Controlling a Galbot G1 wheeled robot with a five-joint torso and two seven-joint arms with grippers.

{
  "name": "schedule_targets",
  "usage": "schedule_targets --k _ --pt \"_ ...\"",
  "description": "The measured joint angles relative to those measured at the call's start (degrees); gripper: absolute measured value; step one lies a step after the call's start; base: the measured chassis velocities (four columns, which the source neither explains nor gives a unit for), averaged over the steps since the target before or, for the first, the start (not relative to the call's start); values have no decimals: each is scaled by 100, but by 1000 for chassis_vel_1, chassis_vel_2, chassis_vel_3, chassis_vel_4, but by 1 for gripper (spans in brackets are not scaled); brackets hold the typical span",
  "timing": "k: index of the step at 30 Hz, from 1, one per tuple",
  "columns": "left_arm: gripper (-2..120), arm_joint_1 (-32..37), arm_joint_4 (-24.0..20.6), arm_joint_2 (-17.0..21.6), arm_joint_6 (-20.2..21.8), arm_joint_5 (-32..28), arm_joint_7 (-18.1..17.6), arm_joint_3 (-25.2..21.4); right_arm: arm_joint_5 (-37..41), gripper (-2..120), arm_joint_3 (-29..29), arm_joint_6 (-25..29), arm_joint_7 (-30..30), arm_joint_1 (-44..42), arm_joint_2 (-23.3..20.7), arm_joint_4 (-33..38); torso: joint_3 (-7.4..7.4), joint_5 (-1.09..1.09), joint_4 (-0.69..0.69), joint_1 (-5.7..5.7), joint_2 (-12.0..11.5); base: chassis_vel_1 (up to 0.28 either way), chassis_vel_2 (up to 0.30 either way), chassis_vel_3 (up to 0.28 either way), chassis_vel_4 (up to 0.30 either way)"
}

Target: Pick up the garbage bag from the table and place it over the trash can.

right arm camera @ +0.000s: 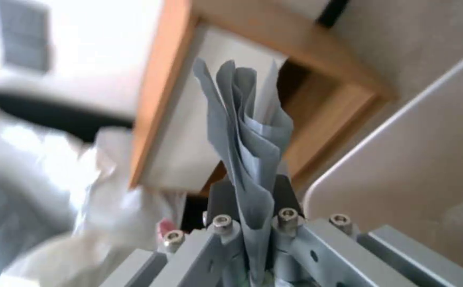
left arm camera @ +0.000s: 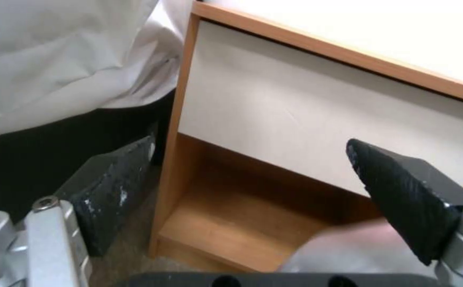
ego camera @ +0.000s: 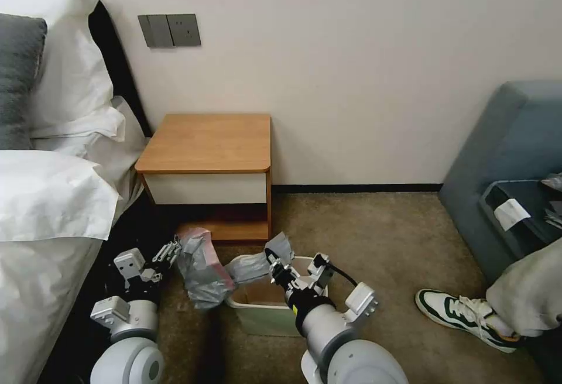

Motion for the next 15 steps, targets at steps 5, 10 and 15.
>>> schedule_targets --k 5,10,15 --pt "94 6 0 -3 0 16 2 6 -270 0 84 76 387 -62 80 -263 1 0 0 0 0 0 0 0 0" --pt "94 17 0 -10 0 33 7 35 -467 0 100 -6 585 -148 34 -424 1 0 0 0 -1 0 0 0 0" --pt "94 5 19 -9 -3 43 10 57 -530 0 100 -179 754 -117 36 -610 1 1 0 0 -1 0 0 0 0"
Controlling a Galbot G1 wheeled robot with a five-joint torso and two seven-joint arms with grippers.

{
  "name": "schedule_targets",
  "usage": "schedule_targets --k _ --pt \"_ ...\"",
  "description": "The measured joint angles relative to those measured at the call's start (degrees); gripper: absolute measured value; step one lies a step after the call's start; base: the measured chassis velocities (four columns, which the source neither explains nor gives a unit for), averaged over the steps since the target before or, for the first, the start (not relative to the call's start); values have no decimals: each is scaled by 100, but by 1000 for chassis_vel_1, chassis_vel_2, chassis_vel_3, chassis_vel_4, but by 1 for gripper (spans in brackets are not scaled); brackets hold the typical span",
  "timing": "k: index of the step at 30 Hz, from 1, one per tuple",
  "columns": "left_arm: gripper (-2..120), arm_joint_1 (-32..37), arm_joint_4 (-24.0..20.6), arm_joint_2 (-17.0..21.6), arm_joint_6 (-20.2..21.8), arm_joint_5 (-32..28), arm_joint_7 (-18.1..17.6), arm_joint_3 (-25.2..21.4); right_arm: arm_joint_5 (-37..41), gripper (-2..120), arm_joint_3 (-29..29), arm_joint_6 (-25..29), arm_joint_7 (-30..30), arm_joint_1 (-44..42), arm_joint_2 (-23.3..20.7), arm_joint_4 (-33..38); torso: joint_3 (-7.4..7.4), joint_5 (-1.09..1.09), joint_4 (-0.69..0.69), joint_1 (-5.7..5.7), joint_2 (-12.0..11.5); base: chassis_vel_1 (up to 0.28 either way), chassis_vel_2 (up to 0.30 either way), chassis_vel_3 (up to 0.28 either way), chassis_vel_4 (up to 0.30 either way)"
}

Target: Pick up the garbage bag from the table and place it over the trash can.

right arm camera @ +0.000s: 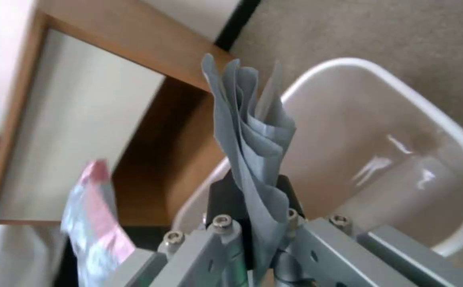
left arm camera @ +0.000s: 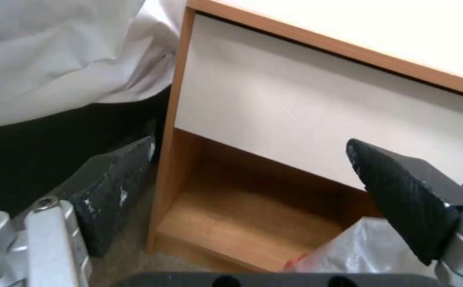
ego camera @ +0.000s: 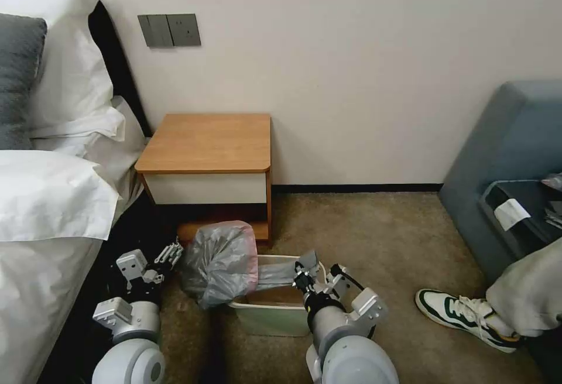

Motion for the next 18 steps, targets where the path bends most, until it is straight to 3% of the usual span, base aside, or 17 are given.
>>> schedule_targets --k 5,6,11,15,16,18 --pt "94 -6 22 6 -2 5 4 33 -9 -1 -14 -64 18 63 4 -111 0 0 0 0 0 0 0 0 0" --pt "94 -10 46 0 -2 21 6 59 4 9 -22 -107 -14 104 6 -145 0 0 0 0 0 0 0 0 0" --pt "94 -10 61 -18 -2 37 16 90 10 20 -7 -197 -64 134 -5 -197 0 0 0 0 0 0 0 0 0" --pt "94 -19 93 -2 -6 46 22 103 -96 40 38 -495 -44 102 -115 -206 0 0 0 0 0 0 0 0 0" --pt "94 -19 93 -2 -6 46 22 103 -96 40 38 -495 -44 102 -115 -206 0 0 0 0 0 0 0 0 0" --pt "94 -31 94 6 -7 47 23 103 -353 57 101 -648 -44 47 -223 -226 0 0 0 0 0 0 0 0 0"
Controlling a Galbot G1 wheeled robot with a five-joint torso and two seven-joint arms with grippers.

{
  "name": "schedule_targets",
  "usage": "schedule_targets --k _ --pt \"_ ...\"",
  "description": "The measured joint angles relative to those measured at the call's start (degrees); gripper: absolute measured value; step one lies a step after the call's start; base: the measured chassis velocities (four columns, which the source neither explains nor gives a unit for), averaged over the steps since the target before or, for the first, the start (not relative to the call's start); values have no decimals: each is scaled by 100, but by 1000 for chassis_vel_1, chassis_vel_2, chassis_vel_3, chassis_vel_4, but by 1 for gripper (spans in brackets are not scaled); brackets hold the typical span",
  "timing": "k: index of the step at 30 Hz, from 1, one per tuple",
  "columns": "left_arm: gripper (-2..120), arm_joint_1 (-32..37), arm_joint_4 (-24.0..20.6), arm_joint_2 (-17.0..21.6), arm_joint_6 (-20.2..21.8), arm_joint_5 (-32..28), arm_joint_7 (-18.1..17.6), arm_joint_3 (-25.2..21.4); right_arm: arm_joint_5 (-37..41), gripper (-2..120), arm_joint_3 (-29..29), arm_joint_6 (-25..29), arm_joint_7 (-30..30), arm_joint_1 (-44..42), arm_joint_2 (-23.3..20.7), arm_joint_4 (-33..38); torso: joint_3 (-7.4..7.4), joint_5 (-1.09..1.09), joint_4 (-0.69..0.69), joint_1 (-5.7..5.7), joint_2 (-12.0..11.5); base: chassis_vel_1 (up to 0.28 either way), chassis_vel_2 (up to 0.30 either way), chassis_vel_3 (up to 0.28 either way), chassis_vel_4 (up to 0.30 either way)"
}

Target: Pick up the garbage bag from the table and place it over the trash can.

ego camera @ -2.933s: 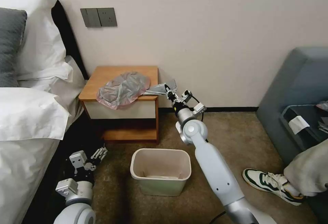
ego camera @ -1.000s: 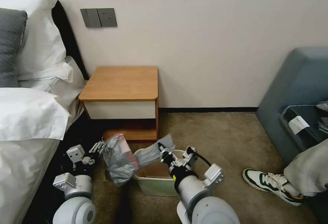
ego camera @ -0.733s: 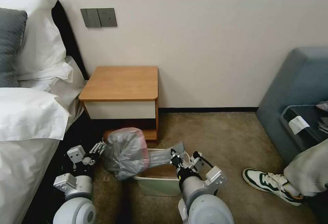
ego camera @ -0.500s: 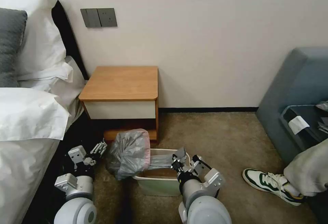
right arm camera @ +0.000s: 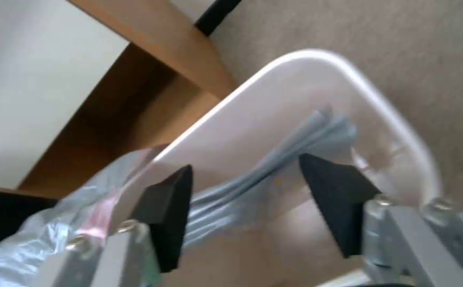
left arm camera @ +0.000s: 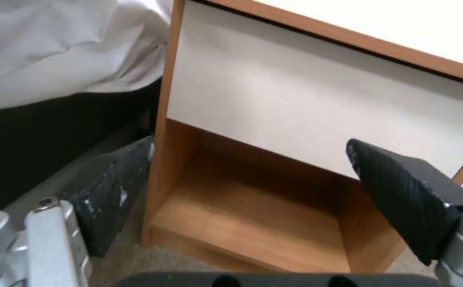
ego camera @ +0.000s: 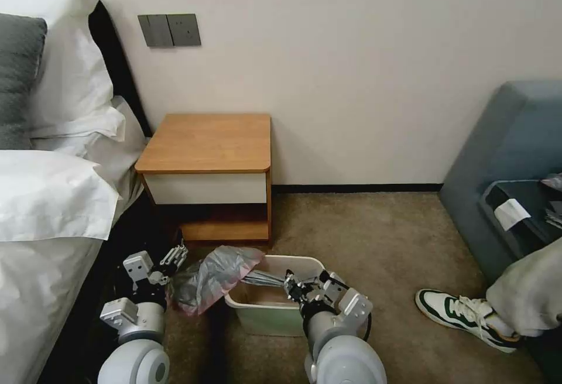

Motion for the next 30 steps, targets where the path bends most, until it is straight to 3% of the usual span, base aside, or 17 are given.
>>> schedule_targets --k 1,6,8,14,16,17,18,20,22,24,28,30 --pt "94 1 0 3 0 0 0 6 -156 65 18 -23 0 -15 -58 1 0 0 0 0 0 0 0 0 0" --pt "94 10 -13 20 0 0 2 13 -281 77 181 -299 61 -56 -257 200 0 0 0 0 0 0 0 0 0" --pt "94 14 -21 47 0 -2 2 13 -340 90 315 -430 64 -160 -477 394 0 0 0 0 0 0 0 0 0" --pt "94 37 -104 76 9 -16 2 27 -431 100 596 -470 16 -323 -703 708 -1 0 0 0 0 0 0 0 0" --pt "97 130 -477 168 439 -506 63 69 -556 100 991 -418 -89 -366 -749 826 -1 -2 0 0 0 0 0 0 0" --pt "97 130 -477 168 439 -506 63 69 -556 100 991 -418 -89 -366 -749 826 -1 -2 0 0 0 0 0 0 0" --pt "98 181 -669 215 731 -786 144 65 -621 100 1097 -371 -123 -368 -746 826 -1 -1 0 0 0 0 0 0 0" --pt "99 297 -1169 360 1759 -1438 525 23 -826 100 1381 -239 -216 -381 -693 811 -1 2 0 0 0 0 0 0 0" --pt "100 306 -1217 384 1894 -1442 594 23 -868 100 1440 -204 -235 -390 -673 807 -1 2 0 0 0 0 0 0 0" --pt "100 279 -1254 486 2336 -975 762 72 -972 100 1648 -97 -276 -456 -582 818 -1 0 0 0 0 0 0 0 0" --pt "100 239 -1191 580 2805 166 539 139 -1065 100 1764 49 -318 -610 -515 896 -1 -1 0 0 0 0 0 0 0" --pt "99 229 -1191 587 2913 307 498 141 -1081 100 1773 66 -328 -634 -509 905 -1 -1 0 0 0 0 0 0 0"
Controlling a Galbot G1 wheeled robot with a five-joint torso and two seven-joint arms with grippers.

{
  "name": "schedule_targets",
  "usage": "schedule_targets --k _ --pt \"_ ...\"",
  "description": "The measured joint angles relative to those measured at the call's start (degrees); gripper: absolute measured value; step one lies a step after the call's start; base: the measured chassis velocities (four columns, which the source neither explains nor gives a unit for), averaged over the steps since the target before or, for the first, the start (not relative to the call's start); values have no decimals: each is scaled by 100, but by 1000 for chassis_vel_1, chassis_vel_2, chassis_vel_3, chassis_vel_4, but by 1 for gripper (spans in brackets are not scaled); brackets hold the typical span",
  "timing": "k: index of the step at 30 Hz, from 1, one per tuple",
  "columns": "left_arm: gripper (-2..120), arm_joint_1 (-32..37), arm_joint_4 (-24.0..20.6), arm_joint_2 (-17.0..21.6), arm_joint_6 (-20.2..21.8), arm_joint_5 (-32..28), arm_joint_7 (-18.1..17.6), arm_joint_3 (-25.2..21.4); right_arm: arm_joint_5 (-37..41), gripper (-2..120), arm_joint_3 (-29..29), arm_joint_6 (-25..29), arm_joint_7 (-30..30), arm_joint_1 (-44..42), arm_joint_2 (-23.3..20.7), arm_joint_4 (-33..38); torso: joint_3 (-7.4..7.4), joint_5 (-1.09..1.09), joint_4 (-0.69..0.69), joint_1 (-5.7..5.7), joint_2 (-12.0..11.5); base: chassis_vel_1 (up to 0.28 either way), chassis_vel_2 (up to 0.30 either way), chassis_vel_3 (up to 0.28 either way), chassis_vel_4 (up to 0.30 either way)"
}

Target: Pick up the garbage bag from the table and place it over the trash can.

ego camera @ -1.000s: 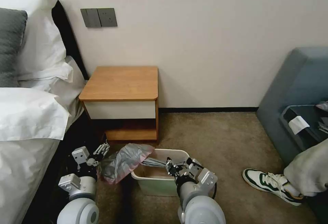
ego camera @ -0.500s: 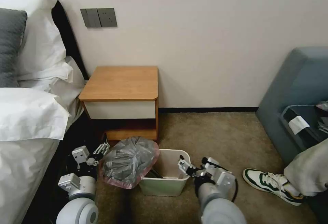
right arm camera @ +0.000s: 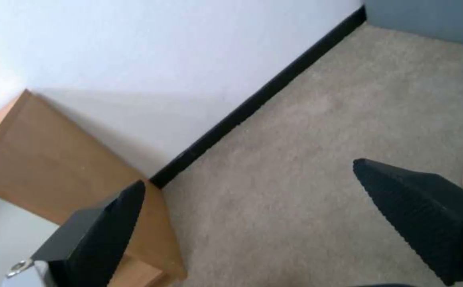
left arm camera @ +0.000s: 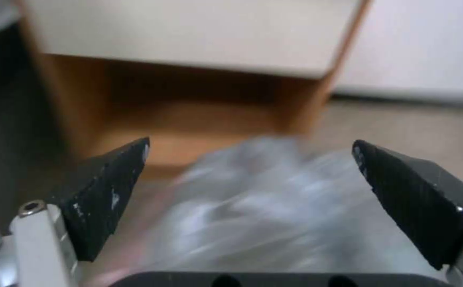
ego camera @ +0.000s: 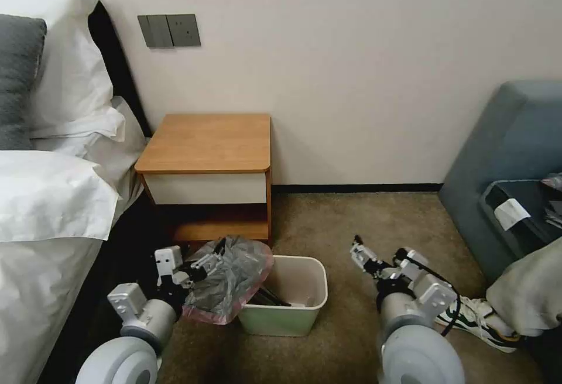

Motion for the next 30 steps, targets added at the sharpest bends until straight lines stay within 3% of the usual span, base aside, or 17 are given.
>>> schedule_targets --k 1,4,6,8,10,12,17,30 --pt "95 -47 14 15 322 399 -96 4 -59 100 24 66 -29 -79 19 16 0 0 0 0 0 0 0 0 0" --pt "93 -115 32 4 629 662 -88 -1 -126 100 33 150 -48 -143 45 31 0 0 -1 0 0 0 0 0 0" --pt "97 -139 -18 -40 932 698 116 -32 -150 100 5 176 -52 -133 45 49 0 0 1 0 0 0 0 0 0" --pt "99 -203 -166 -104 1456 642 548 -49 -210 100 -16 200 -56 -119 40 82 0 0 0 0 0 0 0 0 0" --pt "99 -211 -189 -116 1510 626 611 -48 -229 100 -16 206 -56 -118 38 84 0 0 0 0 0 0 0 0 0" --pt "100 -210 -269 -173 1608 533 901 -36 -325 100 -16 236 -75 -130 37 87 0 1 0 0 0 0 0 0 0" --pt "100 -173 -234 -216 1607 433 1015 -28 -407 100 -34 297 -107 -171 49 89 0 1 0 0 0 0 0 0 0" --pt "100 -185 -105 -414 1563 342 770 3 -688 100 -72 455 -151 -205 94 67 0 0 0 0 0 0 0 0 0"
